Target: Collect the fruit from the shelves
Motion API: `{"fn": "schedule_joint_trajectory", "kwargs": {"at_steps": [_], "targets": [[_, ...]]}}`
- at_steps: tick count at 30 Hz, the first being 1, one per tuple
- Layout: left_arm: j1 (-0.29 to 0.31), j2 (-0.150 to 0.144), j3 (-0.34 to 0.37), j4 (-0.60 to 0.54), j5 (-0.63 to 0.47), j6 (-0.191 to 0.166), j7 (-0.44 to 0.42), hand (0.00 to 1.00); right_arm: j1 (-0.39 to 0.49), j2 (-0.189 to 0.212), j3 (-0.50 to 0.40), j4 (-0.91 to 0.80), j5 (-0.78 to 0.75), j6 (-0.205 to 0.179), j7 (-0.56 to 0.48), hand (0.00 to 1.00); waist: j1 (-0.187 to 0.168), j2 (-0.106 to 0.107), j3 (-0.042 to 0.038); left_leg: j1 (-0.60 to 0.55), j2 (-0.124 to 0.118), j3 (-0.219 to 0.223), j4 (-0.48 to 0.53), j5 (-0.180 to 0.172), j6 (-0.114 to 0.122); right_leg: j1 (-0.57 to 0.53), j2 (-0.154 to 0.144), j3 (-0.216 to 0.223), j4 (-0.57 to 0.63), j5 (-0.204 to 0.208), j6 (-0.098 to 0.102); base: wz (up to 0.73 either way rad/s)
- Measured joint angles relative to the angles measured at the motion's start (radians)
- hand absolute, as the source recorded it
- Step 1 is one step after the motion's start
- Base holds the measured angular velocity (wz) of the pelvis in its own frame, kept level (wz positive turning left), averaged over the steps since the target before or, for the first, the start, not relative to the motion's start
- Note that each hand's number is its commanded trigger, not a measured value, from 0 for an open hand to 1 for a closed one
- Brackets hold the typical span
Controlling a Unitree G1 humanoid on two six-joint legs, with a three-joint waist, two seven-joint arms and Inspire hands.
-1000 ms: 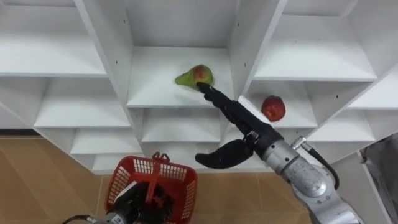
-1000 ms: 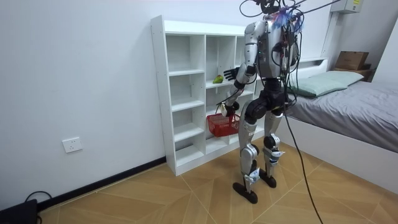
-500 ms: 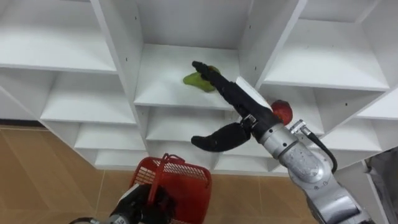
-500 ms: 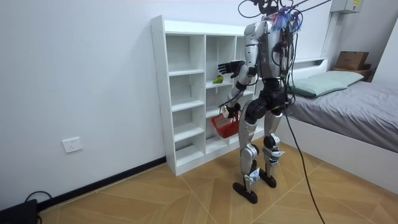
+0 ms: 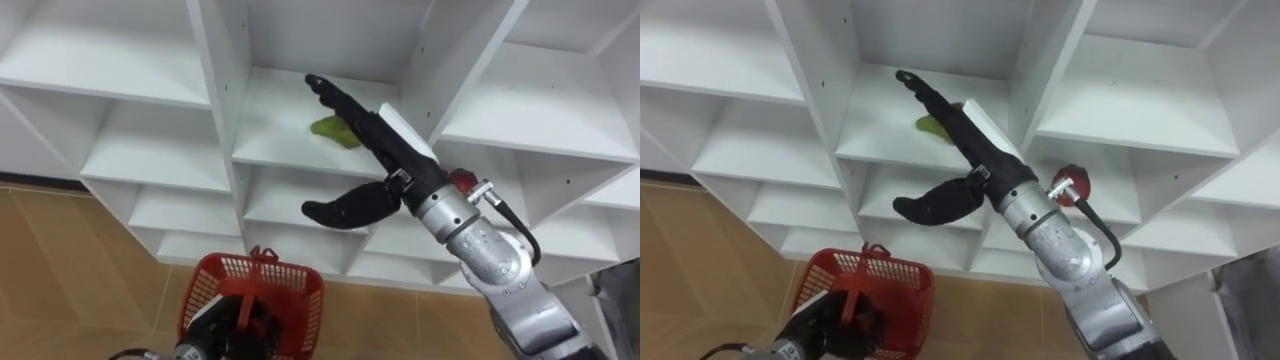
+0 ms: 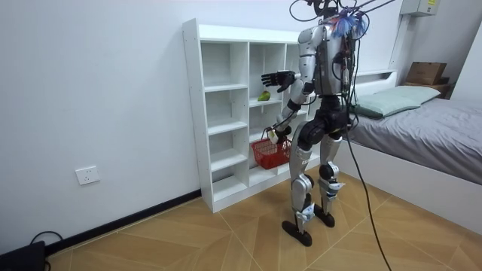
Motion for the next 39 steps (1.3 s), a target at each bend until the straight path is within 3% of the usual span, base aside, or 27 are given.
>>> {"fn": "schedule_joint_trajectory", "kwargs": {"at_steps": [5,9,15,20,27,36,39], "targets": [[-0.002,0.003,0.012,0.0,0.023,0.012,-0.007,1.0,-0.033,-0.007,-0.001,0.002,-0.063,0.002,-0.012,0.0,0.006,-0.01,0.0058,-0.004,-0.002,-0.011,0.0,0.0,0.0,0.002,-0.002,-0.011,-0.002,-0.002,0.001,0.06],[0.001,0.01,0.013,-0.018,0.051,0.032,-0.009,1.0,-0.07,-0.035,-0.001,0.021,-0.063,0.004,-0.014,0.0,0.024,-0.025,0.0117,-0.007,-0.002,-0.011,-0.002,0.0,0.0,0.0,-0.002,-0.011,-0.002,-0.007,0.003,0.02],[-0.014,0.028,0.013,-0.027,0.049,0.032,-0.007,1.0,-0.159,-0.063,-0.003,0.152,-0.068,0.02,-0.024,0.0,0.023,-0.048,0.0098,-0.009,-0.005,-0.03,0.0,0.0,0.0,0.005,-0.004,-0.029,0.0,-0.007,0.003,0.08],[-0.012,0.047,0.014,-0.041,0.05,0.039,-0.008,1.0,-0.164,-0.086,-0.013,0.173,-0.07,0.041,-0.041,0.0,0.027,-0.057,0.0103,-0.02,-0.008,-0.047,0.004,0.0,0.0,0.003,-0.006,-0.043,0.0,-0.007,0.004,0.09],[-0.006,0.051,0.016,-0.059,0.061,0.039,-0.012,1.0,-0.275,-0.087,-0.037,0.313,-0.063,0.045,-0.098,0.0,0.031,-0.063,0.01,-0.026,-0.008,-0.051,0.015,0.0,0.0,0.006,-0.006,-0.05,0.0,-0.006,0.003,0.01],[0.0,0.055,0.016,-0.057,0.089,0.042,-0.01,1.0,-0.319,-0.088,-0.073,0.45,-0.062,0.024,-0.158,0.0,0.053,-0.062,0.0108,-0.043,-0.01,-0.082,0.032,0.0,0.0,0.01,-0.007,-0.08,0.0,-0.006,0.003,0.1],[0.002,0.057,0.021,-0.057,0.093,0.058,-0.013,1.0,-0.321,-0.089,-0.073,0.477,-0.062,0.024,-0.165,0.0,0.057,-0.061,0.0111,-0.044,-0.012,-0.09,0.033,0.0,0.0,0.013,-0.009,-0.091,0.0,-0.006,0.003,0.09]]}}
